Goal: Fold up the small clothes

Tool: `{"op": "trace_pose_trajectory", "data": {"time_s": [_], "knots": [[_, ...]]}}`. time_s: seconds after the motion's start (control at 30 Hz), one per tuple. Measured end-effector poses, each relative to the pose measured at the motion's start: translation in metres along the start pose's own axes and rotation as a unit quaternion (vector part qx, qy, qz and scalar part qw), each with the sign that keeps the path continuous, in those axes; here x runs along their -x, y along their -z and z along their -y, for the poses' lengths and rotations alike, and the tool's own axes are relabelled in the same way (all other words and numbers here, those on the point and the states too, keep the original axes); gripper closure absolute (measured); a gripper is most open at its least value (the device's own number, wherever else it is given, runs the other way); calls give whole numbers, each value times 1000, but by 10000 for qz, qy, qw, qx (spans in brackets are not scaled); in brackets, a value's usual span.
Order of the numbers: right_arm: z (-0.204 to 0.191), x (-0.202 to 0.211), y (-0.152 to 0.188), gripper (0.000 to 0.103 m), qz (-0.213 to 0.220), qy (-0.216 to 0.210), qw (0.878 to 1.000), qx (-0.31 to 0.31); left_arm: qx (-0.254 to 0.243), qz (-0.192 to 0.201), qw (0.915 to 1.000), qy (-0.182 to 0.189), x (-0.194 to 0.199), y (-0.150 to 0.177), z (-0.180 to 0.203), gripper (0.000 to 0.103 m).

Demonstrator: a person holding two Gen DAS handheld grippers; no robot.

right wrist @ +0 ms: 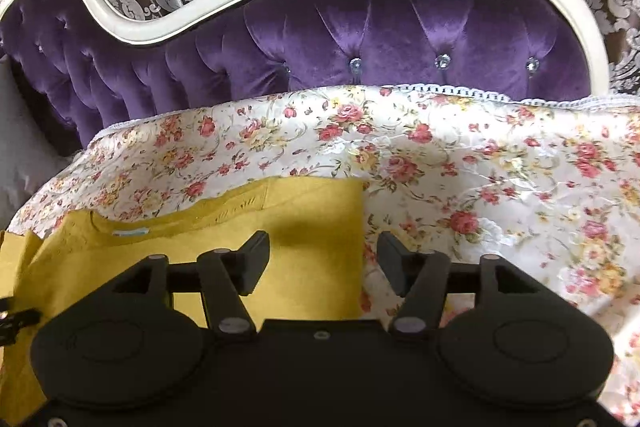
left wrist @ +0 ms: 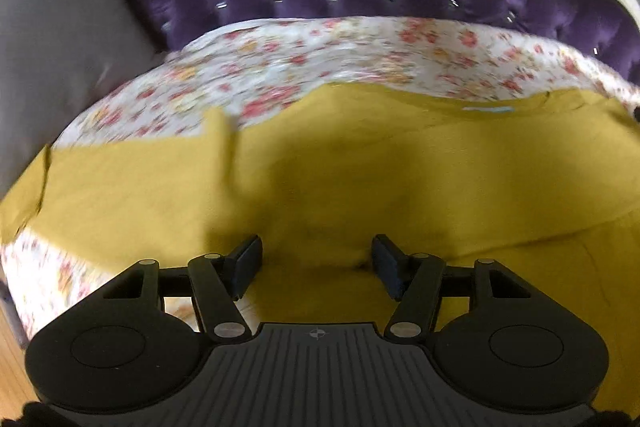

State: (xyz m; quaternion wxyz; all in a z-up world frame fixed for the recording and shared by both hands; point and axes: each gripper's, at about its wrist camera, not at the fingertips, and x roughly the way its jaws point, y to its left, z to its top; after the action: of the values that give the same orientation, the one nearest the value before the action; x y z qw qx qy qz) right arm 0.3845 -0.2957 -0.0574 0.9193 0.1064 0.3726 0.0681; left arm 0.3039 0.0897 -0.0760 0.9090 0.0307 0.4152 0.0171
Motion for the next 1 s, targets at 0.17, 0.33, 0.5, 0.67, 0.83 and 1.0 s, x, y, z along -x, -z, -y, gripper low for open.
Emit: {"op": "trace_pose_trajectory", "data": {"time_s": [0.17, 0.33, 0.5, 0.67, 0.83, 1.0], "knots": [[4, -22, 0, 31, -94, -62, 9999, -50, 188, 108, 9997, -106, 20, 4, -15, 43], [12, -31, 3, 81, -141, -273, 9989, -355, 67, 323, 9995, 4, 24, -6, -3, 43], [13, -10, -2, 93, 127, 297, 9995, -33, -57, 520, 9985, 188, 19, -17, 19, 43], [28, -19, 5, 89, 38, 463, 9987, -231, -181, 192, 9994, 210, -9, -14, 36, 43], [24, 6, 6, 58, 351, 649, 9969, -260, 74, 298, 9990, 338, -17, -1, 28, 39], [13, 35, 27, 48, 44, 392, 9992, 10, 123, 559, 9978, 335, -16, 8, 30, 33]]}}
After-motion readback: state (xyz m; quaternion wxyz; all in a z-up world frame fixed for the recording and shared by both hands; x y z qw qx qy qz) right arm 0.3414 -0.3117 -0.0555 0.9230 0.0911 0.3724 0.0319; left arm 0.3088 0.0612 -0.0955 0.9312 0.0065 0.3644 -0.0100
